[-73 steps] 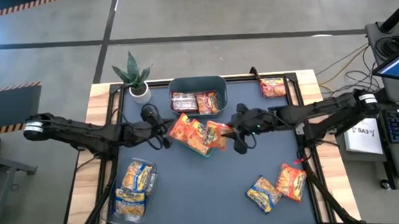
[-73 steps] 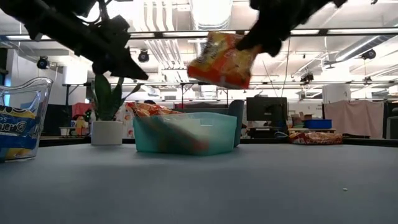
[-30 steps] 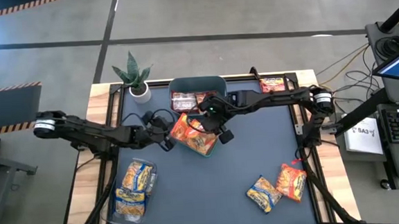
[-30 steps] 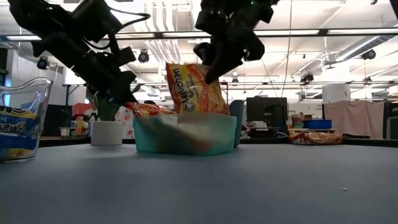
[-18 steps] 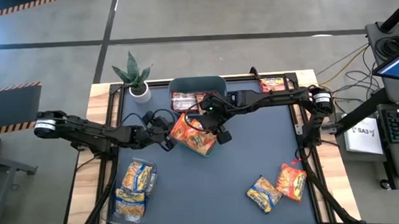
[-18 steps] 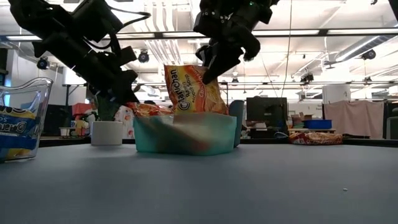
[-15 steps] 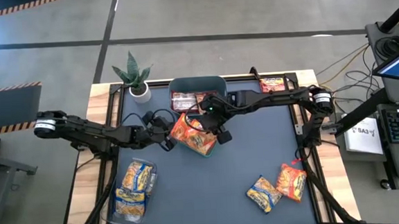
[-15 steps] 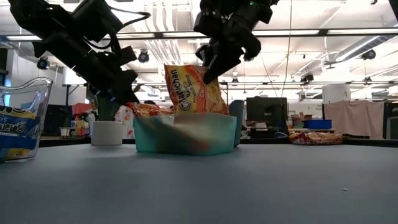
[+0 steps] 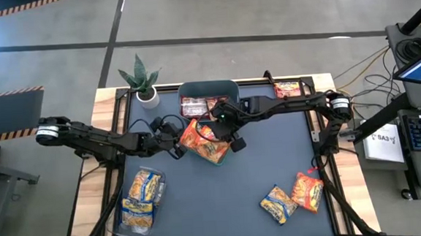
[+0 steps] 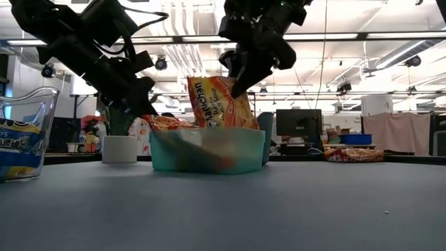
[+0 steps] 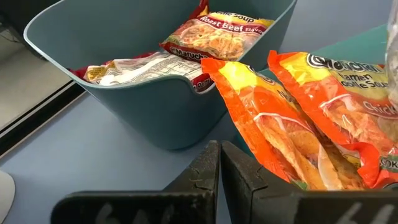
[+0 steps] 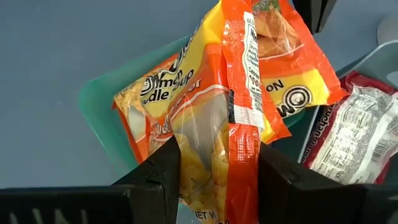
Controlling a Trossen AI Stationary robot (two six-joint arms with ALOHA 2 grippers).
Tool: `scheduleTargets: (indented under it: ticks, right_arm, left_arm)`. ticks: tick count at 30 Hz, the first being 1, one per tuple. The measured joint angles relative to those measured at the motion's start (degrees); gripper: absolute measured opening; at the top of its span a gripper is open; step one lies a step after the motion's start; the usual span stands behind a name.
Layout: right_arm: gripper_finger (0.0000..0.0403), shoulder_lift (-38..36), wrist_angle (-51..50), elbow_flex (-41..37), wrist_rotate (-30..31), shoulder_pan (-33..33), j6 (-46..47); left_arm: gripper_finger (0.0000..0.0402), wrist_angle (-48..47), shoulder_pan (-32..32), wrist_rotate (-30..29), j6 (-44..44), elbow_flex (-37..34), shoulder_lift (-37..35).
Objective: Sort Maruchan noodles
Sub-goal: Put the orange noodle pack into the green bin
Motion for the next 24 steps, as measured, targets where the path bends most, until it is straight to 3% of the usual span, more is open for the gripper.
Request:
scheduleTargets:
  ticks: [5, 16, 20, 24]
  right_arm:
    - [0.0151, 0.0, 1.6, 0.0, 0.7, 0.1, 4.0]
    - [0.0265, -0.2, 2.4, 0.0, 3.5, 0.1, 6.8]
    - [0.0276, -0.5, 0.4, 1.7, 3.5, 0.1, 6.8]
    - [0.0261, -1.6, -0.5, 2.6, 3.5, 0.1, 7.4]
  left_arm:
    - [0.0000, 0.0, 0.0, 0.0, 0.0, 0.0, 0.0]
    - [0.0000, 0.0, 0.0, 0.1, 0.0, 0.0, 0.0]
    - [0.0000, 0.0, 0.0, 0.1, 0.0, 0.0, -0.1]
    - [0.0000, -0.2, 0.0, -0.1, 0.4, 0.0, -0.3]
